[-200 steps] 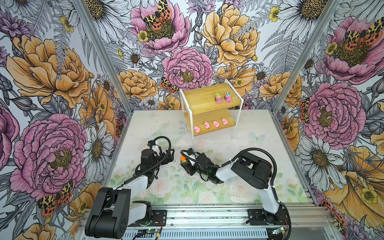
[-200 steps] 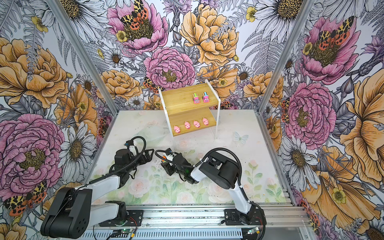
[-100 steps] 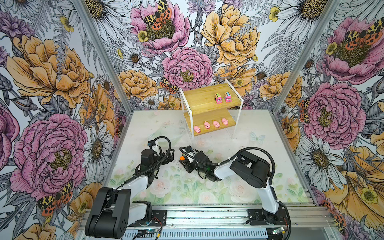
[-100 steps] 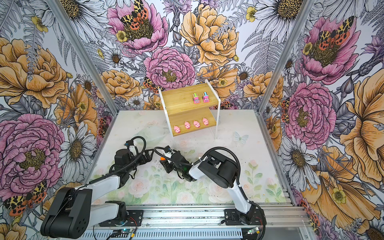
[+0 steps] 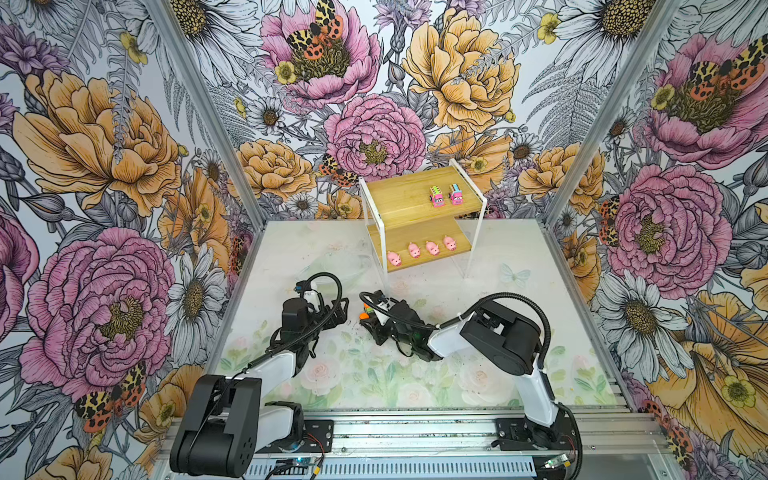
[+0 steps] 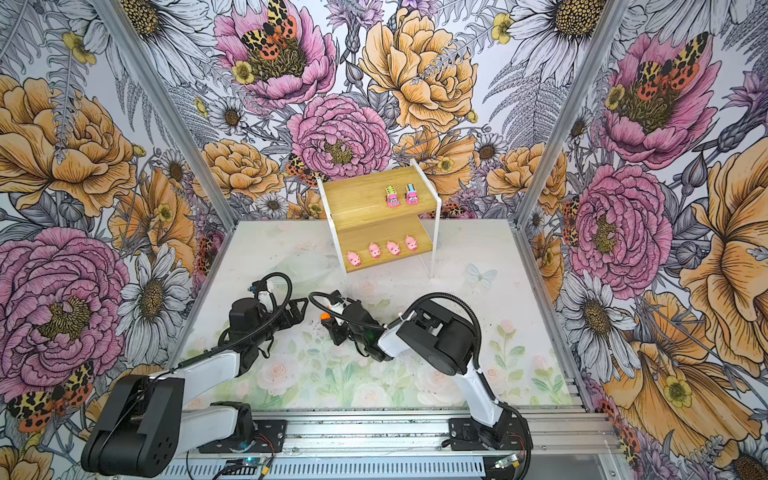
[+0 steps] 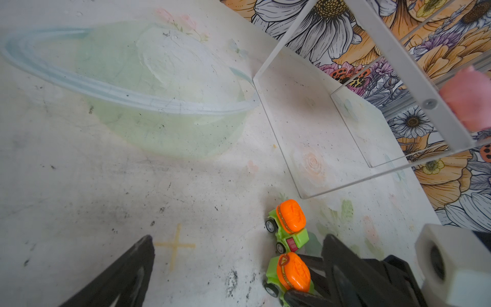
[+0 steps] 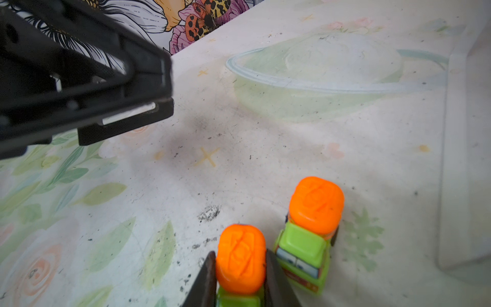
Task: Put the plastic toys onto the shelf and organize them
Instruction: 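Lower the right gripper onto one green truck with orange top and grasp, then lift the green truck with the right gripper up to the upper shelf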
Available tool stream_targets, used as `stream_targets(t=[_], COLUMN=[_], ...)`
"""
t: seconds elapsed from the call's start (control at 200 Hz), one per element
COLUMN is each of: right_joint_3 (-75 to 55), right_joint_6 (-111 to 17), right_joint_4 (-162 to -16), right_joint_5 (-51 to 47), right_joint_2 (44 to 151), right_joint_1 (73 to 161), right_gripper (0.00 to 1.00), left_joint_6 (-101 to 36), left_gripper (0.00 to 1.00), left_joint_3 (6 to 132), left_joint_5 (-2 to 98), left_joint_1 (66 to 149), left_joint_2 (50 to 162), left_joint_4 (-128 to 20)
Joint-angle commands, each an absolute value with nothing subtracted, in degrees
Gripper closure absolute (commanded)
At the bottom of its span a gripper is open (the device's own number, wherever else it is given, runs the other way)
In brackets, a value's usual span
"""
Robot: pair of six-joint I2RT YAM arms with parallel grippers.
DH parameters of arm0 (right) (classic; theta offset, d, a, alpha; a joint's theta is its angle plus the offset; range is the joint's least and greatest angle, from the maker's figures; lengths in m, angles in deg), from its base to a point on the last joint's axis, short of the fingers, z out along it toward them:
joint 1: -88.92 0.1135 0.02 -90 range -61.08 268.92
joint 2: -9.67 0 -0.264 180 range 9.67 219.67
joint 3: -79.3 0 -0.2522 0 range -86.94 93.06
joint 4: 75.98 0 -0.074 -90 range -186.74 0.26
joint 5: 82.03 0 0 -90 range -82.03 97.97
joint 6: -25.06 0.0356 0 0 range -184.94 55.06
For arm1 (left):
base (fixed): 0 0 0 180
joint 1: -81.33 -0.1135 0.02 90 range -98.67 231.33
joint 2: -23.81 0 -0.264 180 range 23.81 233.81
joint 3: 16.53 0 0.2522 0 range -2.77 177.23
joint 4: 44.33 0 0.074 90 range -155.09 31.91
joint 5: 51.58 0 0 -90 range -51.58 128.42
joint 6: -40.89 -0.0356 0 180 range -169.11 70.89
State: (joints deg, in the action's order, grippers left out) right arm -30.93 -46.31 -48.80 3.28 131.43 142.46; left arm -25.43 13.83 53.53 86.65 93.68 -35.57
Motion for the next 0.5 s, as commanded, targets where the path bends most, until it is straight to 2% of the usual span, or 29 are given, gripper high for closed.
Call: stream_targets(t=[0.0,0.29,0.495], right_joint_3=[-31.1,-34.7,-35.6], right_joint_6=[-46.4,-47.6,-50.3], right_joint_4=[-49.4,-51.7,-62.4], right_joint_5=[1.3,-0.8,-2.4], right_joint_2=[130.9,122.1,109.8], right_joint_1=[142.2,142.1,141.2], right_gripper=[0.77,0.78,0.78], left_joint_6=[-25.3,-25.3,-25.3], left_gripper=[0.01,0.01,0.01], left_joint_3=[14.2,14.3,14.3], left_joint_5=[55.1,55.2,55.3], left_joint_1=[85.9,85.9,85.9], left_joint_2=[93.8,93.9,93.9], left_joint_4=[-34.3,-34.3,-34.2])
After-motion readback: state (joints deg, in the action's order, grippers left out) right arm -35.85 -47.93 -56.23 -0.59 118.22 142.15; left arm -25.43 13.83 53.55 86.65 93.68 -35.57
